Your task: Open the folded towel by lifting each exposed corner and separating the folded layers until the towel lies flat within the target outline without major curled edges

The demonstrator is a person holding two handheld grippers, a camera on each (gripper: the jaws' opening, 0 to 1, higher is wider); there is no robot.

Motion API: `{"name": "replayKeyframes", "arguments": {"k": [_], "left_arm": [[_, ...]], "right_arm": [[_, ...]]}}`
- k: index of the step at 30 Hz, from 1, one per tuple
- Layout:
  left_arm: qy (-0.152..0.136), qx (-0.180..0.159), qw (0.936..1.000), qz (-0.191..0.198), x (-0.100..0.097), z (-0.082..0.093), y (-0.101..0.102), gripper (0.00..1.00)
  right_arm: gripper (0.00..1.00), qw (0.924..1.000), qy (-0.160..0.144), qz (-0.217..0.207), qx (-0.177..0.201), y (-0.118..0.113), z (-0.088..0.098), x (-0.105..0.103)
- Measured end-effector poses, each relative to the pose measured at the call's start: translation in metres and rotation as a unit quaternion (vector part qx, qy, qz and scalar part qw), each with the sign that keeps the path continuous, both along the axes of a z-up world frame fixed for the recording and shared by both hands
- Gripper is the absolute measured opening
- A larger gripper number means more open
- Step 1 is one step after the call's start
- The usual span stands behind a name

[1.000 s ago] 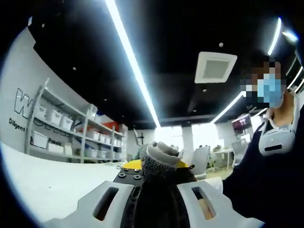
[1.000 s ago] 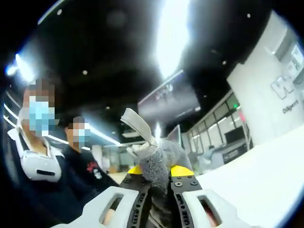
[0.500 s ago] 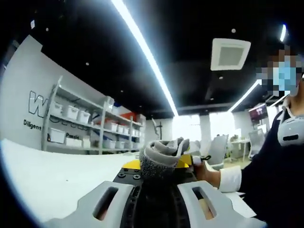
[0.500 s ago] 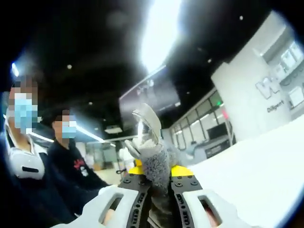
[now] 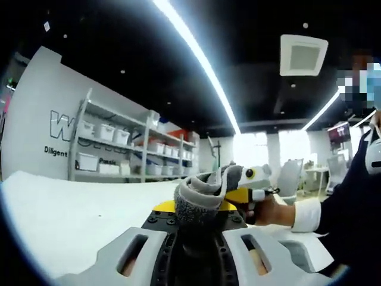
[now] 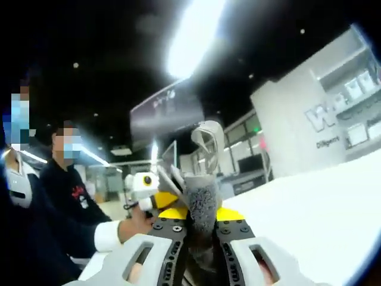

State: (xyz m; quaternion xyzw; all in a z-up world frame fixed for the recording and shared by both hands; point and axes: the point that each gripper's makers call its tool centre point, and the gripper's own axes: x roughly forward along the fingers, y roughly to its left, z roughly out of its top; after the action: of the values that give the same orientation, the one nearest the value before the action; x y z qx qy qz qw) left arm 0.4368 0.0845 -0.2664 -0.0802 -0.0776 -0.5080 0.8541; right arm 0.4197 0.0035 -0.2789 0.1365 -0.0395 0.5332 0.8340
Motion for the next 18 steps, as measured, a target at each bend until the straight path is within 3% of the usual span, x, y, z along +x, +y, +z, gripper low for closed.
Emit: {"name": "replayKeyframes", "arguments": {"k": [5, 8, 18], "left_arm": [[0.002, 0.008, 0.9999, 0.01, 0.001, -0.004, -0.002, 0.1], [-0.018, 0.02, 0.9993, 0.025, 0.0, -0.004, -0.003, 0.1], [-0.005, 0.043, 0.9977, 0.053, 0.012, -0.016, -0.001, 0.1]], "right_arm": [[0.07, 0.9996, -0.009, -0.023, -0.013, -0.004, -0.004, 0.009], [0.07, 0.9993, -0.013, -0.031, -0.017, -0.004, -0.007, 0.013], [0.08, 0.9963, -0.029, -0.064, -0.051, -0.006, -0.018, 0.03]]}}
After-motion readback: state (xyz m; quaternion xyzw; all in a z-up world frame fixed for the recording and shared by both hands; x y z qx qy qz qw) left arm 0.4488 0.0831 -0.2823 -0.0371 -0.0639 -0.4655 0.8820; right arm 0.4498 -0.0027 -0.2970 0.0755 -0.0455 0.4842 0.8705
